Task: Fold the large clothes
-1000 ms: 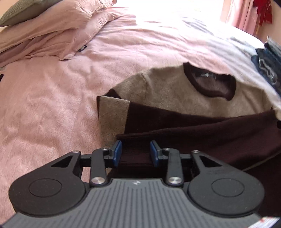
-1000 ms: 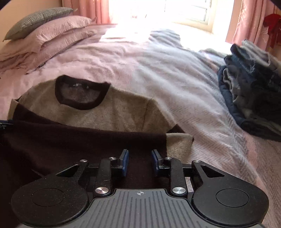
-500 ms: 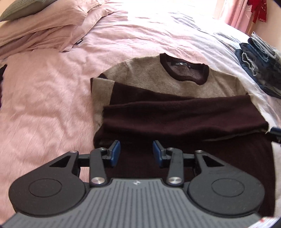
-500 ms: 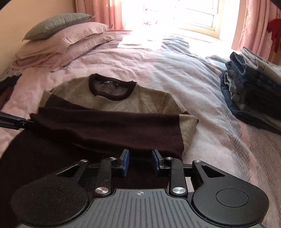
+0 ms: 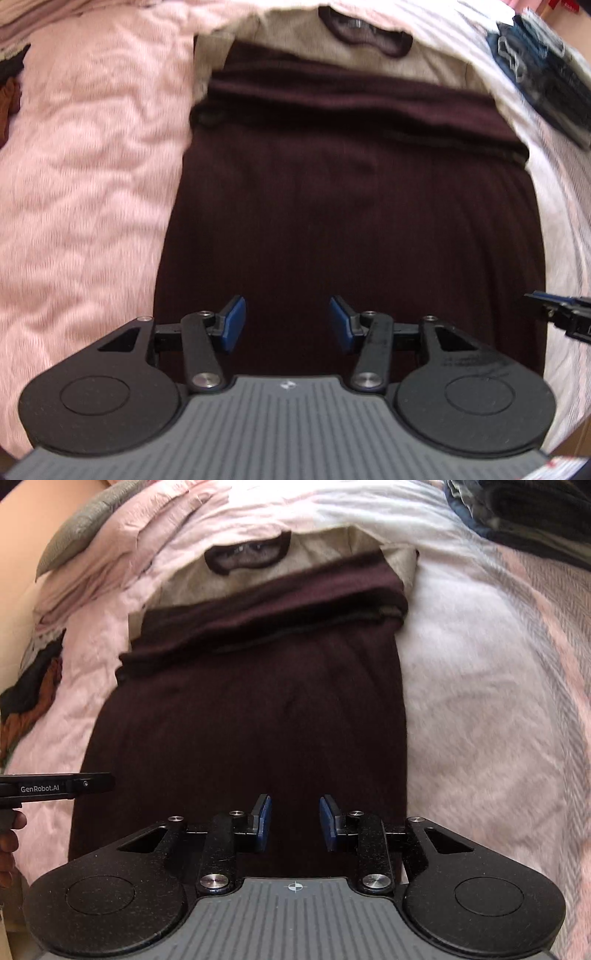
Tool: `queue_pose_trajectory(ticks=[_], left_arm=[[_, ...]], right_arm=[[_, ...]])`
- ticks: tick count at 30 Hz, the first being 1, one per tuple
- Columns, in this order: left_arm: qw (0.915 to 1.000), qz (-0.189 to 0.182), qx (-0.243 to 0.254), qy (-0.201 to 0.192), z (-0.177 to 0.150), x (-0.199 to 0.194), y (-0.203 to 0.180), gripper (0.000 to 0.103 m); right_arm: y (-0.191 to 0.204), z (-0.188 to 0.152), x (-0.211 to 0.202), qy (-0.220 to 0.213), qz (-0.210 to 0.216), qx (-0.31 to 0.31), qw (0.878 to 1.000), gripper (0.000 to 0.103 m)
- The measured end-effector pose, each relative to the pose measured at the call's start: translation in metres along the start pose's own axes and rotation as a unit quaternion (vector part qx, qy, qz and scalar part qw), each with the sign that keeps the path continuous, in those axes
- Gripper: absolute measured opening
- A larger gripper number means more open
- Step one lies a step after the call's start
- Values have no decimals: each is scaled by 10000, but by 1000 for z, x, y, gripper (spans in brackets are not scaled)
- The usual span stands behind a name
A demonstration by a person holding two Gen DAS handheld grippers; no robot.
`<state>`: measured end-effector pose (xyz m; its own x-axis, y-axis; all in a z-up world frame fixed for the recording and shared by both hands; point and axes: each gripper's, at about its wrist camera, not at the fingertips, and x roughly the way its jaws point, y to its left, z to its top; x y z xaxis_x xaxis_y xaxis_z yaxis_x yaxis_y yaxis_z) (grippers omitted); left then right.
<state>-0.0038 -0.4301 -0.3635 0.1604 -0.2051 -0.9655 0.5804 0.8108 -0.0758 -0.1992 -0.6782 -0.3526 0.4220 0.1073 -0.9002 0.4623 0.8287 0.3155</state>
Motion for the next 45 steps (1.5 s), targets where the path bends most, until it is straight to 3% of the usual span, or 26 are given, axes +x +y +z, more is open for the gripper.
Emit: queue_pose_trajectory(ticks=[4, 8, 12, 14, 18, 25, 29, 33, 35, 39, 40, 41, 42, 43, 45], left_arm=[[9998, -168, 32, 51, -19, -2, 13, 46], [9996, -96, 256, 110, -46, -10, 41, 46], [9992, -106, 112, 359, -76, -16, 77, 46], [9978, -396, -103, 518, -89, -16, 93, 46], [9902, -1035, -676, 656, -106, -16, 113, 45], [9746, -1608, -1431, 613, -119, -1, 131, 45], [9672, -1943, -1522, 608, -118, 9, 144, 45], [9586, -2400, -1421, 577, -117, 18, 152, 45], [9548, -2631, -1263, 573, -116, 22, 152, 38], [9547, -2756, -958, 587, -111, 31, 151, 24], [9544, -2748, -990, 612, -113, 32, 155, 10], [9534, -2767, -1028, 632, -114, 33, 158, 6], [9513, -2830, -1065, 599, -115, 31, 160, 5], [9511, -2853, -1054, 535, -114, 29, 157, 4], [9550, -2824, -856, 304, -115, 20, 151, 4]], right_arm=[[-15, -15, -6, 131, 36, 138, 9998, 26], [-34, -37, -16, 380, 235, 110, 9989, 27], [-51, -61, -23, 614, 572, 154, 9964, 43], [-60, -72, -25, 703, 748, 306, 9942, 44], [-70, -86, -31, 697, 687, 510, 9939, 44], [-84, -110, -28, 719, 1085, 948, 9869, 44], [-97, -118, -14, 527, 1413, 1453, 9778, 44], [-118, -121, -7, 342, 1894, 2054, 9596, 44], [-118, -120, -7, 155, 2026, 2199, 9541, 44], [-105, -124, -9, 21, 1884, 1787, 9657, 44], [-105, -128, -9, 9, 1896, 1797, 9653, 43], [-109, -132, -8, 40, 1863, 1965, 9626, 32], [-110, -134, -5, 104, 1818, 2164, 9592, 13], [-111, -134, -4, 186, 1892, 2288, 9547, 6], [-106, -131, -11, 117, 1952, 2077, 9584, 3]])
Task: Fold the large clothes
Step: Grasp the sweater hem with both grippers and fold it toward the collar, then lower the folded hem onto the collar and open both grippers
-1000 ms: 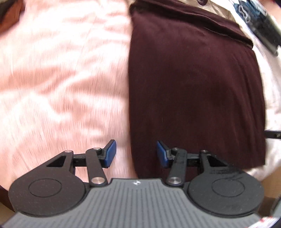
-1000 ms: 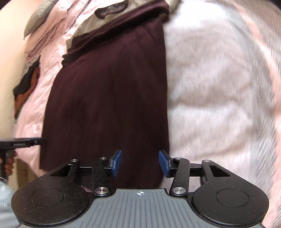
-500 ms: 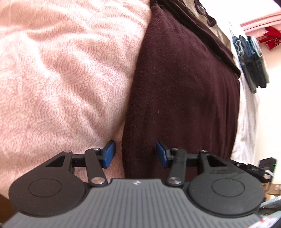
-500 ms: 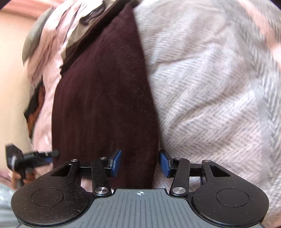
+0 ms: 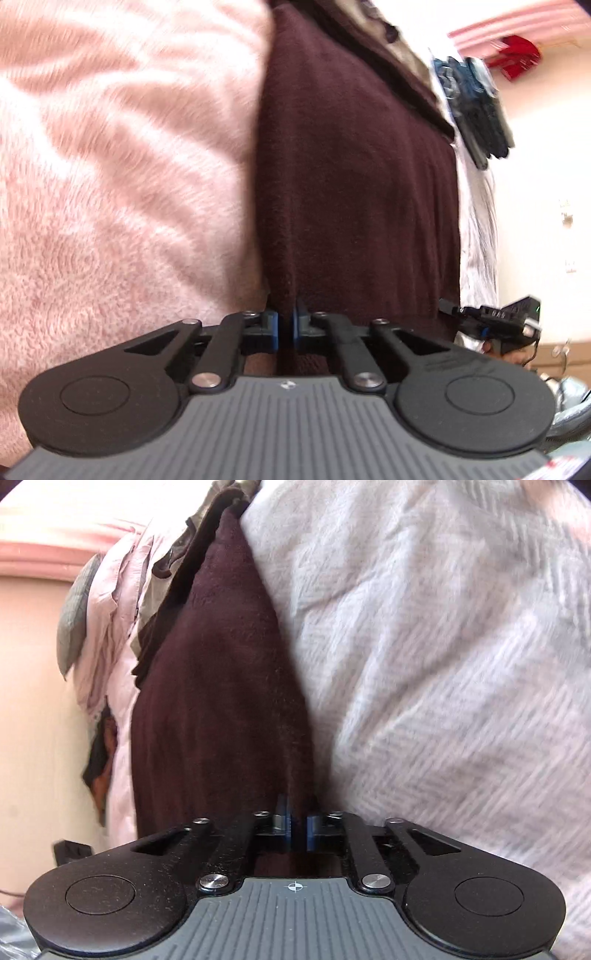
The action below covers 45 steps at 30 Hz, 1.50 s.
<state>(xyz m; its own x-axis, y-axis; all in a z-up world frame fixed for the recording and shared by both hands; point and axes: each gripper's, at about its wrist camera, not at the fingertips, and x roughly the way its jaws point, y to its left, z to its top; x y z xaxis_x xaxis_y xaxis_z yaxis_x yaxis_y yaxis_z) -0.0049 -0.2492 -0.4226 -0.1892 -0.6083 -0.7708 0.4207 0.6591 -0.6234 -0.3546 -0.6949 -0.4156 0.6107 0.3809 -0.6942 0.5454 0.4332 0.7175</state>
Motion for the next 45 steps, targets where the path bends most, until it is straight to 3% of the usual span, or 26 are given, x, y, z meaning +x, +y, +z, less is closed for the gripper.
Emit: queue_pose_trajectory(ticks=[7, 16, 21, 29, 32, 37, 41, 45], left_arm=[[9946, -8, 457, -927, -24, -41, -23, 3], [9692, -101, 617, -2383, -79, -102, -55, 2], [9638, 27, 621, -2594, -124, -119, -82, 2], [9626, 138, -64, -2707, -249, -177, -84, 2], [9643, 190, -207, -2633, -266, -179, -89, 2], [9660, 133, -257, -2567, -232, -173, -96, 3], [9681, 73, -107, -2501, -164, -164, -103, 3], [9697, 29, -168, -2438, -73, -145, -102, 3]], right_arm=[[15, 1, -32, -58, 333, -602, 9976, 1], [39, -44, -86, -653, 1110, -1159, 9849, 1], [47, -85, -119, -517, 1217, -1295, 9827, 1], [44, -165, -166, 28, 1288, -904, 9875, 1], [42, -178, -175, 200, 1203, -734, 9898, 1], [58, -151, -168, 213, 1010, -503, 9934, 1], [76, -106, -158, 5, 1062, -174, 9942, 1], [100, -34, -134, -330, 1138, 58, 9929, 1]])
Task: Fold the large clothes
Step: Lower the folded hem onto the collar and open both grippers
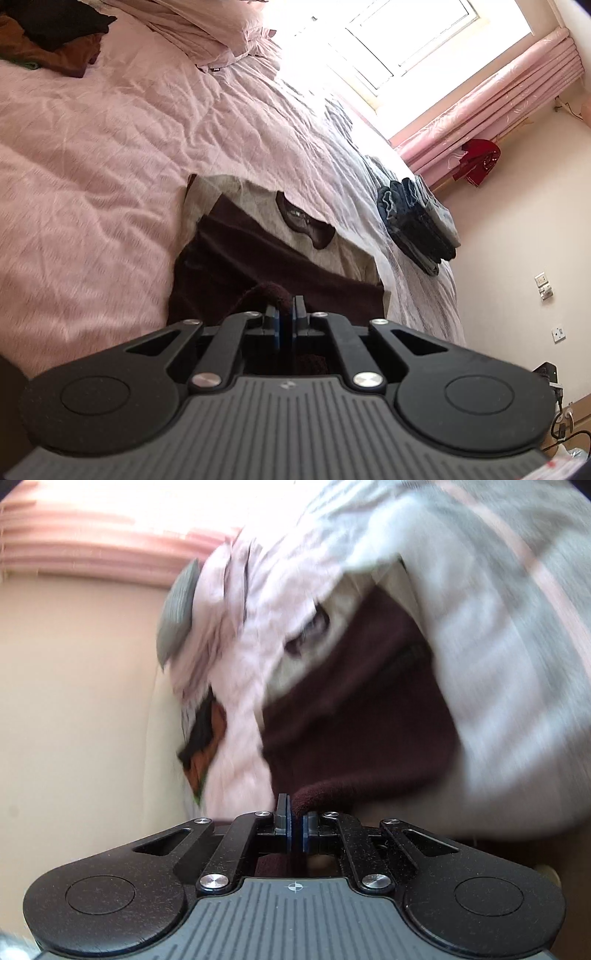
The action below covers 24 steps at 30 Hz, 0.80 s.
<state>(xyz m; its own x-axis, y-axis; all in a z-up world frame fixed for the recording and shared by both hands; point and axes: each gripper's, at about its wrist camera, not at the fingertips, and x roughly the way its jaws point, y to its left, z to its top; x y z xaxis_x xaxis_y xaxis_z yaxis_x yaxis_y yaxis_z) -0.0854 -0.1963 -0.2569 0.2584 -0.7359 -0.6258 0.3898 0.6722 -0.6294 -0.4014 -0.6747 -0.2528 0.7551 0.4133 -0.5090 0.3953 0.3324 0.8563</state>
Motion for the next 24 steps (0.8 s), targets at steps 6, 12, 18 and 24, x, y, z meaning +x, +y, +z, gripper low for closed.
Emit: queue_pose_trajectory(ticks=[6, 12, 18, 24], left_arm=[[9980, 263, -473, 315, 100, 114, 19, 7], [9901, 987, 38, 995, 136, 188, 53, 25], [9804, 904, 1136, 1331, 138, 214, 52, 25], [9595, 708, 2365, 1354, 131, 241, 23, 38]], right_arm=[[16, 111, 78, -755, -449, 300, 9957, 19], [11, 134, 111, -1413, -1576, -290, 9769, 58], [11, 110, 157, -1110, -2285, -1681, 9525, 56], [19, 125, 204, -1138, -2595, -2583, 9236, 56]])
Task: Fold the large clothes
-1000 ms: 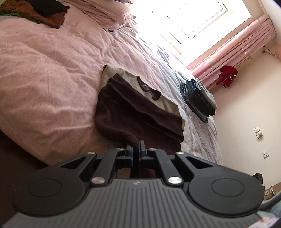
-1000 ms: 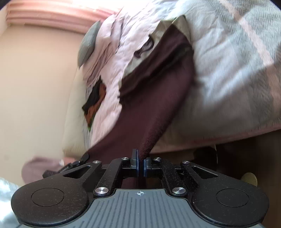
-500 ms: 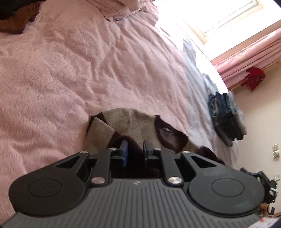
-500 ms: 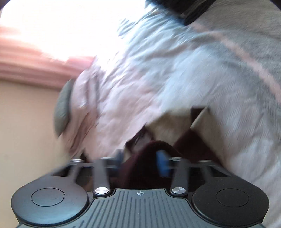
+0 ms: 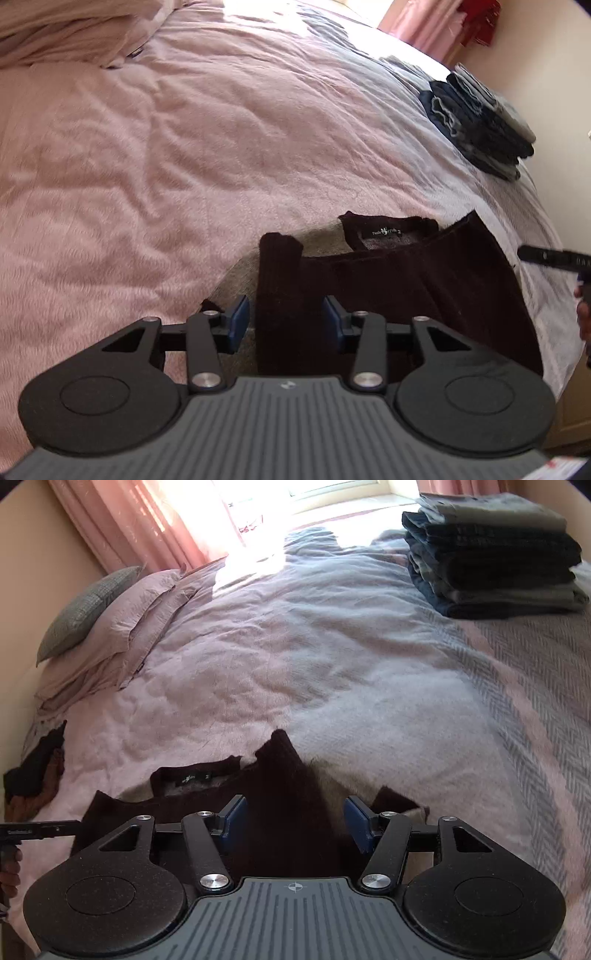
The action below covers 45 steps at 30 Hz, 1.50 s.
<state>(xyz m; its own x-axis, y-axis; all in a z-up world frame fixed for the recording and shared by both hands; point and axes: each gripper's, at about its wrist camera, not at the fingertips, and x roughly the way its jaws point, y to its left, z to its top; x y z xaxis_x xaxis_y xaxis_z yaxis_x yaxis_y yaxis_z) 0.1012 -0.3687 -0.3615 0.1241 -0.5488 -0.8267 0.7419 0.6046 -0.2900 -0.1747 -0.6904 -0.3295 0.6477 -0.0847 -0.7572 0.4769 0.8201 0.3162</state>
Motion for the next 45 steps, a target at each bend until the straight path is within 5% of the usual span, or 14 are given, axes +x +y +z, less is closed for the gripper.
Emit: queue_pose_trajectory(ticks=[4, 6, 10, 15, 17, 22, 27, 31, 32, 34, 35, 37, 41, 45], left_arm=[[9998, 148, 90, 15, -3, 14, -2, 32], [9997, 149, 171, 4, -4, 16, -2, 5], [9996, 191, 205, -8, -3, 19, -3, 5], [9994, 278, 82, -176, -5, 19, -1, 8], [9989, 371, 96, -269, -6, 19, -3, 4], [9944, 685, 102, -801, 4, 4, -8, 4], [9928, 875, 193, -795, 24, 27, -10, 6], [9921, 1157, 320, -374, 24, 65, -12, 13], [9902, 1308, 365, -330, 23, 69, -12, 22], [9865, 1561, 288, -411, 22, 64, -11, 34], [9852, 1632, 125, -514, 22, 56, -9, 33], [9823, 1709, -225, -732, 19, 31, -9, 26], [9893, 1243, -136, -757, -8, -3, -44, 26], [9877, 1269, 835, -363, -47, 19, -93, 26]], right_arm=[[10, 2, 24, 37, -143, -511, 9986, 53], [14, 2, 32, 128, -47, -696, 9975, 32], [17, -2, 46, 262, -451, -985, 9938, 32], [4, 6, 52, 370, -56, -654, 9972, 30], [5, 7, 46, 251, 104, -645, 9975, 2], [-10, 17, 12, -459, 175, -219, 9986, 2], [-27, 29, 28, -278, 46, 0, 9996, 2], [-32, 28, 50, 28, -248, 9, 9997, 2], [-33, 27, 55, 171, -363, 4, 9992, 5], [-26, 27, 52, 140, -953, -187, 9952, 29], [-20, 27, 45, -7, -1199, -340, 9922, 45], [-5, 21, 22, -344, -1392, -659, 9875, 47], [35, -15, -13, -338, -463, -1410, 9883, 47], [72, -63, 3, 151, -65, -2667, 9636, 47]])
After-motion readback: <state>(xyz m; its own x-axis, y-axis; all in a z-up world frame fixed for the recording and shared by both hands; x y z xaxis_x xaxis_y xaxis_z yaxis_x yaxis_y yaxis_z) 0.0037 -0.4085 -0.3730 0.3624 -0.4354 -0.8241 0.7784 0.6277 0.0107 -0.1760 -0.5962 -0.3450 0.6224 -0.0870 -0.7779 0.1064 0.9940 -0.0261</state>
